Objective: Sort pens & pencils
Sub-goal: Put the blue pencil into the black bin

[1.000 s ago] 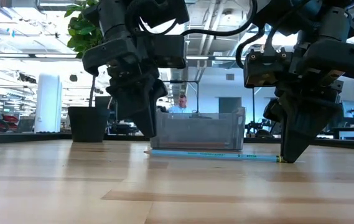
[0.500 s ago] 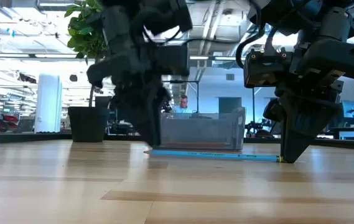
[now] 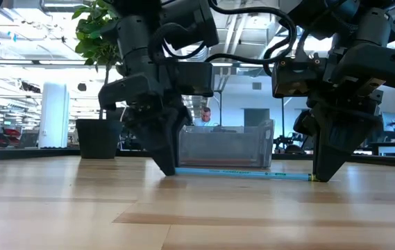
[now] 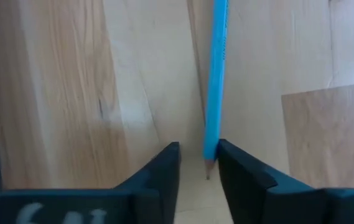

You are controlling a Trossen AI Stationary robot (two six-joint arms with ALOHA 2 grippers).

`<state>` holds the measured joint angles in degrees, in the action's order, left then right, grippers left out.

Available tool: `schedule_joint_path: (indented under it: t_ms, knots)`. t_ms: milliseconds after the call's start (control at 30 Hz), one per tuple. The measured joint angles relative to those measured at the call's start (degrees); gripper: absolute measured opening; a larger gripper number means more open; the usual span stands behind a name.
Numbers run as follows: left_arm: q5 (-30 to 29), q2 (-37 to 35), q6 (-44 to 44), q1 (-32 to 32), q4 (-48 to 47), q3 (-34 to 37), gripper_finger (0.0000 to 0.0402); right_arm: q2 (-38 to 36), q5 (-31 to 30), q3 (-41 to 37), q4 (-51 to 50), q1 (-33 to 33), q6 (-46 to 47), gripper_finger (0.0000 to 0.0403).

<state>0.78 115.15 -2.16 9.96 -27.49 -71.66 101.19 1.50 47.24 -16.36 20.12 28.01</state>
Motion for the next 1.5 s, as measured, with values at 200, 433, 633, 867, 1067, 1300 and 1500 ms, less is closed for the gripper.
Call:
schedule_joint_path:
  t_ms: [200, 433, 633, 867, 1067, 1300, 1500]
  knots:
    - [0.0, 0.1, 0.7, -0.1, 0.0, 0.1, 0.0019, 0.0, 0.0, 0.0, 0.0, 0.0, 0.0, 0.0040]
    - [-0.1, 0.1, 2.0, 0.0, 0.0, 0.1, 0.0007, 0.0, -0.8, 0.0, 0.1, 0.0, 0.0, 0.0042]
    - [0.0, 0.1, 2.1, 0.0, 0.0, 0.2, 0.0005, -1.3, -3.3, 0.1, -0.2, 0.1, 0.3, 0.0071]
    - [0.0, 0.1, 1.7, 0.2, 0.1, 0.2, 0.0002, -3.2, -6.2, 0.5, -2.7, 0.1, -0.1, 0.0131]
    - [-1.0, -0.1, 1.7, 0.6, 0.2, 0.2, 0.0001, -6.1, -11.6, 0.3, -8.4, 1.5, 0.1, 0.0170]
    - [-4.0, -1.8, 2.1, 1.3, 0.4, 0.4, 0.0000, -14.1, -26.5, 0.4, -17.9, 4.8, 6.5, 0.0189]
    - [-7.4, -3.9, 2.1, 1.8, -1.1, 0.6, 0.0000, -15.7, -28.0, 0.5, -23.5, 4.7, 11.8, 0.0194]
